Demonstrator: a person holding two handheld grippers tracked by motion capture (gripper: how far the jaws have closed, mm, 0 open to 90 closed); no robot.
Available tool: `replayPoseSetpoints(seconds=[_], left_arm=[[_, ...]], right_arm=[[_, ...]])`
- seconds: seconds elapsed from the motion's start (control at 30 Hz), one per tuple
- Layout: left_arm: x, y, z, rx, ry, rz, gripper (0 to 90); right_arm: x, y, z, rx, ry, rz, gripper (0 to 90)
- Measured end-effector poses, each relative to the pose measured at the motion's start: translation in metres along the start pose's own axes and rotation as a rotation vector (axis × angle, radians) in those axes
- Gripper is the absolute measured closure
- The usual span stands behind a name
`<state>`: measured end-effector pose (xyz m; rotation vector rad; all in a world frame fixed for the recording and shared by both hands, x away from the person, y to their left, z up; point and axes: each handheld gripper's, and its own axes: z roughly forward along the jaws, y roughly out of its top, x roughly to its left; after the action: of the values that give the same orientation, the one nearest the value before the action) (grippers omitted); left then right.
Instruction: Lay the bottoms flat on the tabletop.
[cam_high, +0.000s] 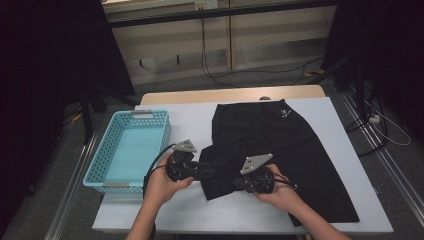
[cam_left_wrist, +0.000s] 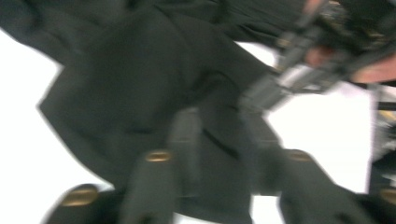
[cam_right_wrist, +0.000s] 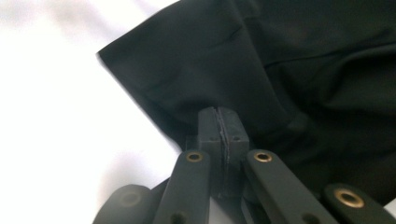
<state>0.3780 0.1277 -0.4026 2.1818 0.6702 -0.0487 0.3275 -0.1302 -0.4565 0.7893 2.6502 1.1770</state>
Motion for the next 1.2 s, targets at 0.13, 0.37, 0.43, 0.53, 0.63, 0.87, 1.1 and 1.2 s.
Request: replayPoseSetpoints(seconds=[0.13,0.37,0.43,0.53,0.63,0.87,1.1,1.2], left_arm=[[0.004,-0.002,0.003,-0.017,0.059,0.017,37.0],[0.011,-0.004,0.007,-0.034,0.126,-0.014,23.7],[0.014,-0.004,0.006,-0.043,0.138,-0.029,23.2],[0.015,-0.005,0.006,-0.049,0.151,-0.039,22.8],[0.018,-0.006,0.006,-0.060,0.159,-0.060,22.3],[0.020,-0.004,0.004,-0.087,0.170,-0.097,22.0],[0.022,-0.004,0.006,-0.100,0.222,-0.098,21.9],[0.023,0.000,0.007,-0.120,0.235,-0.099,22.3]], right_arm=[[0.005,-0.002,-0.007,0.019,0.069,-0.008,90.0],[0.019,0.001,-0.004,-0.024,0.048,-0.122,60.0],[0.021,0.001,0.002,0.007,0.010,-0.151,56.3],[0.015,0.002,0.007,-0.006,0.008,-0.098,51.5],[0.012,0.002,0.008,-0.020,0.006,-0.080,58.8],[0.010,0.004,0.012,-0.028,-0.022,-0.060,87.9],[0.011,0.007,0.007,0.005,0.007,-0.020,89.1],[0.015,0.001,0.001,0.019,0.056,-0.013,89.2]])
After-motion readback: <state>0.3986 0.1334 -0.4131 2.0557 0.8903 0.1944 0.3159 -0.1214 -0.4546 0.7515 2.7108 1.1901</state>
